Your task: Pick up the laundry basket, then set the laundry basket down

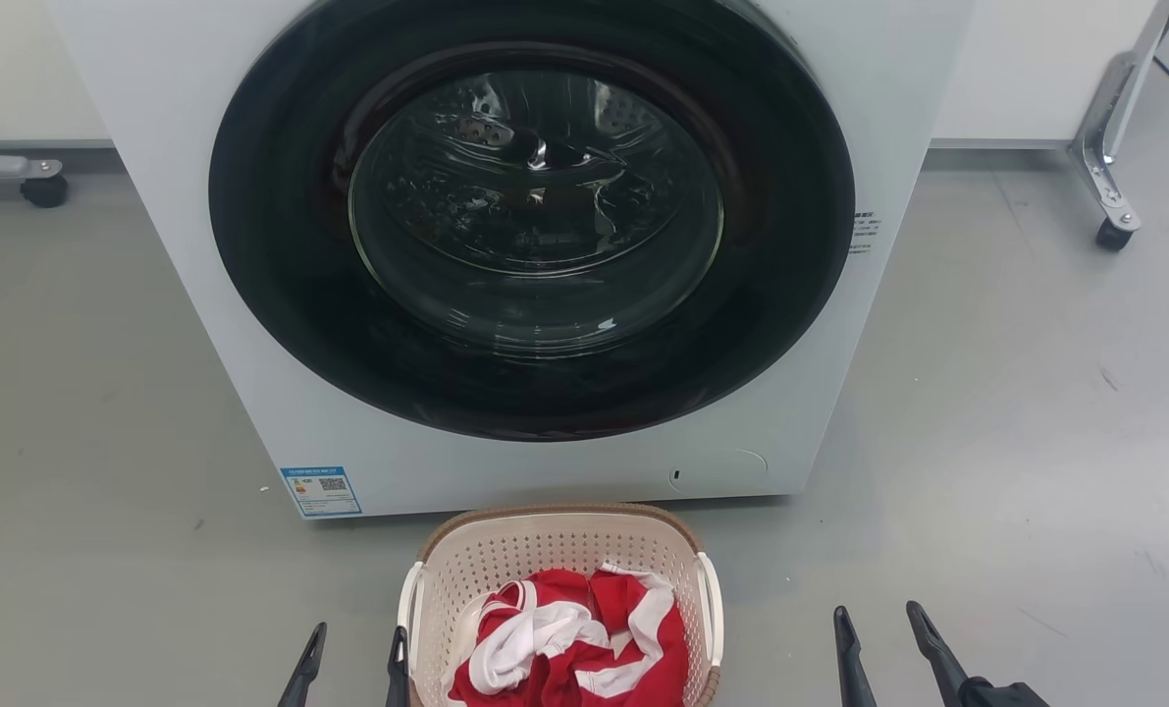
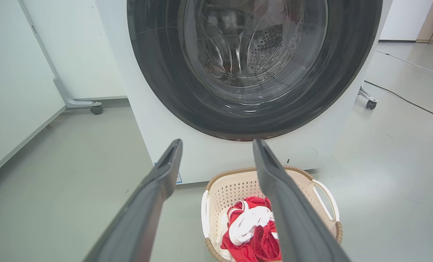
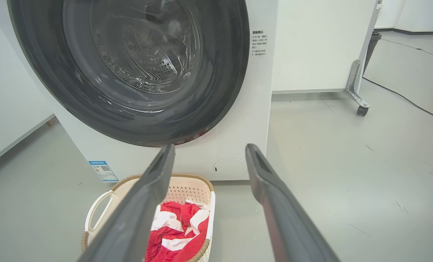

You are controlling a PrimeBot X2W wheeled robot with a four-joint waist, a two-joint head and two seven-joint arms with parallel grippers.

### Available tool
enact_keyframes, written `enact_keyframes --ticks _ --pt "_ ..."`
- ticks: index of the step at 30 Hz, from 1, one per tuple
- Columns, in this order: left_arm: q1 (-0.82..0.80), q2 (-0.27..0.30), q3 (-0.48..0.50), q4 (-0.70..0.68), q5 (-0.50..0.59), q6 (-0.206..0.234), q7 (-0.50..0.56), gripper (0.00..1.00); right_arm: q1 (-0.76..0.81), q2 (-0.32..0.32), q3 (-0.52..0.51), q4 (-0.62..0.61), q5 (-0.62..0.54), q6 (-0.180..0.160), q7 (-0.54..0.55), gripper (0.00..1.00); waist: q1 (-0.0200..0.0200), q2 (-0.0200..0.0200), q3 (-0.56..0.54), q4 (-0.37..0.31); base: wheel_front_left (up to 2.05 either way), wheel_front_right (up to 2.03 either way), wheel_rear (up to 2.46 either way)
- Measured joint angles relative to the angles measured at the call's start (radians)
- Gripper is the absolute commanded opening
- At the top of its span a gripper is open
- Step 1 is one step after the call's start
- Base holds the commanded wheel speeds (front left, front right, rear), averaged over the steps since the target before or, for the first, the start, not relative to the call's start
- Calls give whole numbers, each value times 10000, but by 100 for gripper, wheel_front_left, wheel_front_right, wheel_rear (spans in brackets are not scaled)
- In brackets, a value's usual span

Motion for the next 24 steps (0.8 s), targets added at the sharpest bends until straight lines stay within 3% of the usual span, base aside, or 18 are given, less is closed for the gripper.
enact_keyframes --ticks 24 --pt "-8 -79 197 -226 -71 0 0 100 -1 84 -267 -107 -4 4 -2 100 0 0 51 4 0 0 0"
